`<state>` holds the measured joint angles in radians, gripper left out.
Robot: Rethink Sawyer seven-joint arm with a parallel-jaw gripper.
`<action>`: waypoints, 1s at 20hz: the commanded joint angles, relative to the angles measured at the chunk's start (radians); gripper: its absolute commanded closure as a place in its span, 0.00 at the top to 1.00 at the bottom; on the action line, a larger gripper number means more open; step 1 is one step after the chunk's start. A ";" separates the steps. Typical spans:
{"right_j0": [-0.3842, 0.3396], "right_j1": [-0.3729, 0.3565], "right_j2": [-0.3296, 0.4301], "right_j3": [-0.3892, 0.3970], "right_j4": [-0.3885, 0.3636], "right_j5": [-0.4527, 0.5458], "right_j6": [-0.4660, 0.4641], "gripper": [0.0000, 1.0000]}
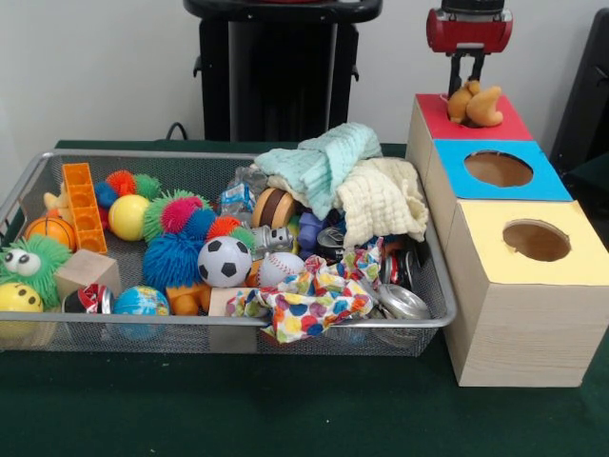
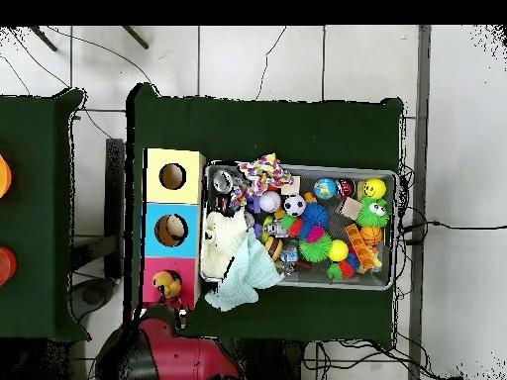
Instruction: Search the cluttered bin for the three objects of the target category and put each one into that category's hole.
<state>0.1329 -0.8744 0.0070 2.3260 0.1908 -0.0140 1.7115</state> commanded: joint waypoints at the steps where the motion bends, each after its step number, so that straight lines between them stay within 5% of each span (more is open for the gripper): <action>1: -0.022 0.020 0.033 -0.088 0.012 0.023 0.170 1.00; 15: -0.016 0.006 0.030 -0.095 0.017 0.078 0.157 1.00; 20: -0.012 -0.108 0.004 -0.103 0.012 0.243 0.131 1.00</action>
<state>0.1329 -0.9115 0.0058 2.3245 0.1906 0.0456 1.7115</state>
